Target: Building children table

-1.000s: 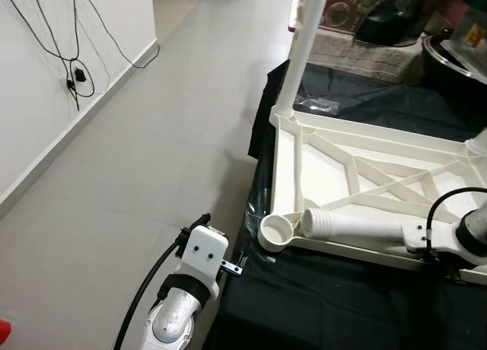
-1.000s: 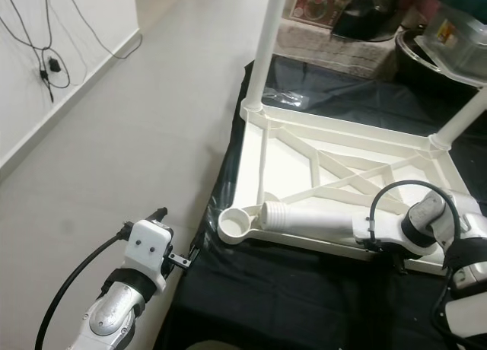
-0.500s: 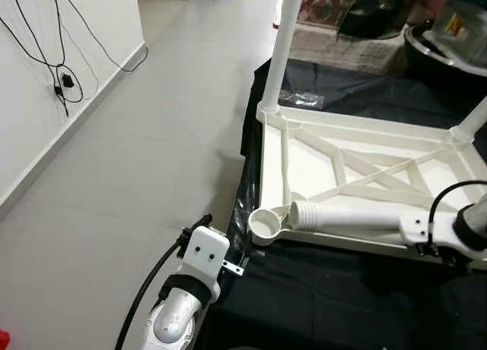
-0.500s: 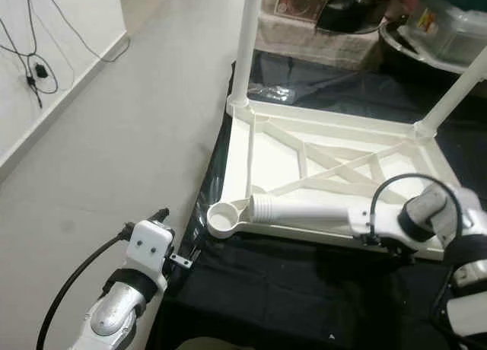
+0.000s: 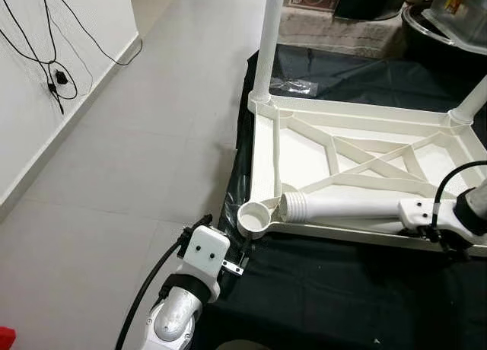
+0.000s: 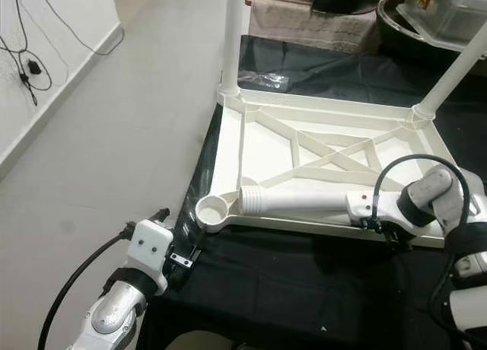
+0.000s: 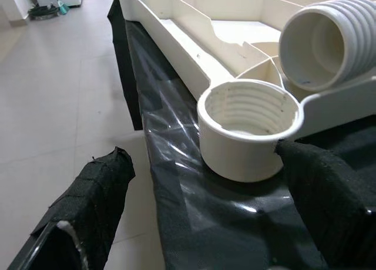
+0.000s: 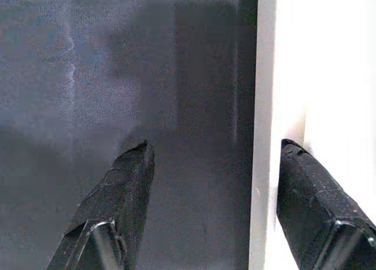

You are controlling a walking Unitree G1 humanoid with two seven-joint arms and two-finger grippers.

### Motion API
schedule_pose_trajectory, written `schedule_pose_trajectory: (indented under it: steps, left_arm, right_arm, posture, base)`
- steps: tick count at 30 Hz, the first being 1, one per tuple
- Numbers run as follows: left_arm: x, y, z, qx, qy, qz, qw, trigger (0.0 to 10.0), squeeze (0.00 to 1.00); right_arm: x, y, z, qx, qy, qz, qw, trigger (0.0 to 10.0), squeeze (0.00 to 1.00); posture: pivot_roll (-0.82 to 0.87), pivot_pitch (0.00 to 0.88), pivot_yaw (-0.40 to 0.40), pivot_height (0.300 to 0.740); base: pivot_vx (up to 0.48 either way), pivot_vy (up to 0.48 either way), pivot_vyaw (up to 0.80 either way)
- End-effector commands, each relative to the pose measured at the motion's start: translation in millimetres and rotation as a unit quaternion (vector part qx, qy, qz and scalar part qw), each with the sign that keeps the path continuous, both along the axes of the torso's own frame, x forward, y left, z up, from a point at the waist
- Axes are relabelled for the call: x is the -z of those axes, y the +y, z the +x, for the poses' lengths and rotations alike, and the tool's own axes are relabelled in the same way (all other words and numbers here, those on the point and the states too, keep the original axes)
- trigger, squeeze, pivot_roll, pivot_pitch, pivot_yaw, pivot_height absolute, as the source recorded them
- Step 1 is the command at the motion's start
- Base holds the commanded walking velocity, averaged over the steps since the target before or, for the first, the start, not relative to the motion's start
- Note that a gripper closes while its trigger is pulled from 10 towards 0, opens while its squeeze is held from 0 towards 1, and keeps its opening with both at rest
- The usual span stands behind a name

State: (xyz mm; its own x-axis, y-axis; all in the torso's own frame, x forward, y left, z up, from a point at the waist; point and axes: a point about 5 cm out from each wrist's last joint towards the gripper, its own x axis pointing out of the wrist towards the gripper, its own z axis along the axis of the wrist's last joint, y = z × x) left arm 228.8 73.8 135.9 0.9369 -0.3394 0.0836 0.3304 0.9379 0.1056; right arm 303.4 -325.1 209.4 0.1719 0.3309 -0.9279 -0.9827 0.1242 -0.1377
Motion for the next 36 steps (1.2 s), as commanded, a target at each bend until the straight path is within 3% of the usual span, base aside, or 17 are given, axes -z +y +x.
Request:
schedule_pose_trajectory:
  steps: [1,8,10,13,16,21,28,30,31,32,34,35,36]
  left_arm:
    - [5,-0.3,-2.0,0.001,0.010,0.003,1.000,10.0,0.00]
    - [6,-0.1,-2.9,0.001,0.011,0.003,1.000,10.0,0.00]
    - [8,0.4,-2.7,0.001,0.013,0.004,1.000,10.0,0.00]
    - [8,0.4,-2.5,0.002,0.014,0.005,1.000,10.0,0.00]
    - [9,0.5,-2.3,0.002,0.015,0.005,1.000,10.0,0.00]
    - [10,0.4,-1.8,0.002,0.016,0.005,1.000,10.0,0.00]
    - [10,0.1,-1.8,0.003,0.017,0.005,1.000,10.0,0.00]
    - [10,0.1,-1.7,0.003,0.017,0.006,1.000,10.0,0.00]
    - [10,0.1,-1.7,0.003,0.017,0.006,1.000,10.0,0.00]
    - [10,0.1,-1.6,0.003,0.017,0.006,1.000,10.0,0.00]
    - [10,0.1,-1.6,0.003,0.017,0.006,1.000,10.0,0.00]
    - [10,0.1,-1.4,0.003,0.017,0.006,1.000,10.0,0.00]
    - [10,0.1,-1.4,0.003,0.017,0.006,1.000,10.0,0.00]
  right_arm:
    - [-7,6.1,3.9,-0.006,-0.026,0.020,0.999,10.0,0.00]
    - [0,15.1,0.9,-0.027,-0.030,0.047,0.998,10.0,0.00]
    - [4,24.8,-5.1,-0.036,-0.036,0.106,0.993,10.0,0.00]
    - [4,26.8,-6.8,-0.036,-0.038,0.125,0.991,10.0,0.00]
    - [2,27.9,-7.7,-0.036,-0.044,0.142,0.988,10.0,0.00]
    - [-16,26.9,-5.5,-0.016,-0.078,0.221,0.972,10.0,0.00]
    - [-21,28.2,-6.3,-0.012,-0.084,0.252,0.964,10.0,0.00]
    - [-30,32.5,-9.9,-0.013,-0.089,0.305,0.948,10.0,0.00]
    - [-30,32.5,-9.9,-0.013,-0.089,0.305,0.948,10.0,0.00]
    - [-38,35.8,-9.6,-0.010,-0.094,0.352,0.931,10.0,0.00]
    - [-38,35.8,-9.6,-0.010,-0.094,0.352,0.931,10.0,0.00]
    - [-47,39.1,-9.7,-0.008,-0.099,0.401,0.911,10.0,0.00]
    - [-47,39.1,-9.7,-0.008,-0.099,0.401,0.911,10.0,0.00]
  posture:
    - [0.04,0.189,-0.041,0.740]
    - [0.04,0.185,-0.040,0.740]
    - [0.04,0.180,-0.035,0.740]
    - [0.04,0.180,-0.035,0.740]
    - [0.04,0.178,-0.034,0.740]
    - [0.04,0.170,-0.032,0.740]
    - [0.04,0.171,-0.030,0.740]
    - [0.05,0.174,-0.031,0.740]
    - [0.05,0.174,-0.031,0.740]
    - [0.05,0.177,-0.032,0.740]
    - [0.05,0.177,-0.032,0.740]
    - [0.05,0.177,-0.030,0.740]
    - [0.05,0.177,-0.030,0.740]
  base:
    - [0.000,0.000,0.00]
    - [0.000,0.000,0.00]
    - [0.000,0.000,0.00]
    - [0.000,0.000,0.00]
    - [0.000,0.000,0.00]
    - [0.000,0.000,0.00]
    - [0.000,0.000,0.00]
    - [0.000,0.000,0.00]
    - [0.000,0.000,0.00]
    - [0.000,0.000,0.00]
    - [0.000,0.000,0.00]
    - [0.000,0.000,0.00]
    - [0.000,0.000,0.00]
